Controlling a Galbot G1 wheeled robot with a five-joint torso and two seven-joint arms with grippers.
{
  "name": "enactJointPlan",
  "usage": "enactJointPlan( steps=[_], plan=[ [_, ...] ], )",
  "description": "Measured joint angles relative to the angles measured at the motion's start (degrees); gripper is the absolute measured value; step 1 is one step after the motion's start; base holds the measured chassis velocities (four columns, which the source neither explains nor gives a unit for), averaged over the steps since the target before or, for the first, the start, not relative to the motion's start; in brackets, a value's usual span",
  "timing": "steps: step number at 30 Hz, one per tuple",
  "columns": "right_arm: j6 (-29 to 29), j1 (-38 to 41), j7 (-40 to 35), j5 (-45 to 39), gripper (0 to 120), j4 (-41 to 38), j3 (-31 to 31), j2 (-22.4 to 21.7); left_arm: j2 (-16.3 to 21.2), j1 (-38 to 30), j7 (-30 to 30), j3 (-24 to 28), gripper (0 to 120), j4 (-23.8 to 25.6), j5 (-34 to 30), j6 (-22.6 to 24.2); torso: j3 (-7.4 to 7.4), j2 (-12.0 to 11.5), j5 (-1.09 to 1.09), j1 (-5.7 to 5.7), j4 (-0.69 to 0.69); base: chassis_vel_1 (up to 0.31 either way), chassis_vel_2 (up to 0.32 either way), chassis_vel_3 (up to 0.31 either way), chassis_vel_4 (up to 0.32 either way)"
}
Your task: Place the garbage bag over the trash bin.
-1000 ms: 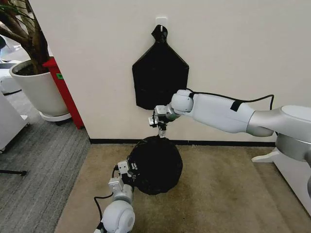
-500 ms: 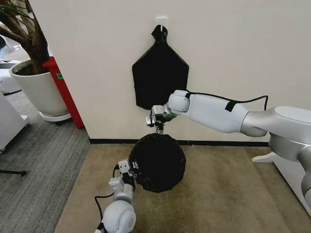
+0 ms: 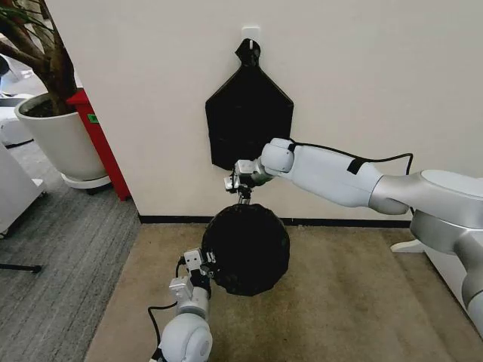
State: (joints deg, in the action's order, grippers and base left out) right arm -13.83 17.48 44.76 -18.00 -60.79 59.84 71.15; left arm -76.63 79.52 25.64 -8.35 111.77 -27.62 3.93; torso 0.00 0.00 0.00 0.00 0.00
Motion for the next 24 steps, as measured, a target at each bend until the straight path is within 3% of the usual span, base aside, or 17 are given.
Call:
enactJointPlan(
  steps=[9,14,17,18,23,24],
  plan=[
    [-1.2,0.4,-1.8,-4.5,100,-7.6,-5.2,-3.8,-0.2,-1.1,0.1,-0.2,1,-2.6,-0.4,-0.5,0.00,0.0,0.00,0.00,0.00,0.000,0.000,0.000,0.000],
    [-1.0,-2.8,-5.4,-6.9,100,-13.3,-13.8,-7.3,-0.4,-1.2,0.7,0.0,1,-2.7,-2.5,-0.3,-0.01,0.0,0.00,-0.01,0.00,0.000,0.000,0.000,0.000],
    [-2.5,-5.9,-15.2,-11.7,100,-17.8,-18.3,-9.7,-0.4,-1.1,2.0,0.0,1,-1.8,-6.6,0.8,-0.01,0.0,0.00,-0.01,-0.01,0.000,0.000,0.000,0.000],
    [-2.5,-5.9,-15.2,-11.7,100,-17.8,-18.3,-9.7,-0.4,-1.1,2.0,0.0,1,-1.8,-6.6,0.8,-0.01,0.0,0.00,-0.01,-0.01,0.000,0.000,0.000,0.000],
    [-13.2,-15.0,-43.8,-26.6,100,-27.8,-26.4,-12.1,-0.5,-1.4,6.0,0.0,1,0.7,-19.1,4.2,-0.01,0.0,0.00,-0.01,-0.01,0.000,0.000,0.000,0.000],
    [-13.2,-15.0,-43.8,-26.6,100,-27.8,-26.4,-12.1,-0.5,-1.4,6.0,0.0,1,0.7,-19.1,4.2,-0.01,0.0,0.00,-0.01,-0.01,0.000,0.000,0.000,0.000]
  ],
)
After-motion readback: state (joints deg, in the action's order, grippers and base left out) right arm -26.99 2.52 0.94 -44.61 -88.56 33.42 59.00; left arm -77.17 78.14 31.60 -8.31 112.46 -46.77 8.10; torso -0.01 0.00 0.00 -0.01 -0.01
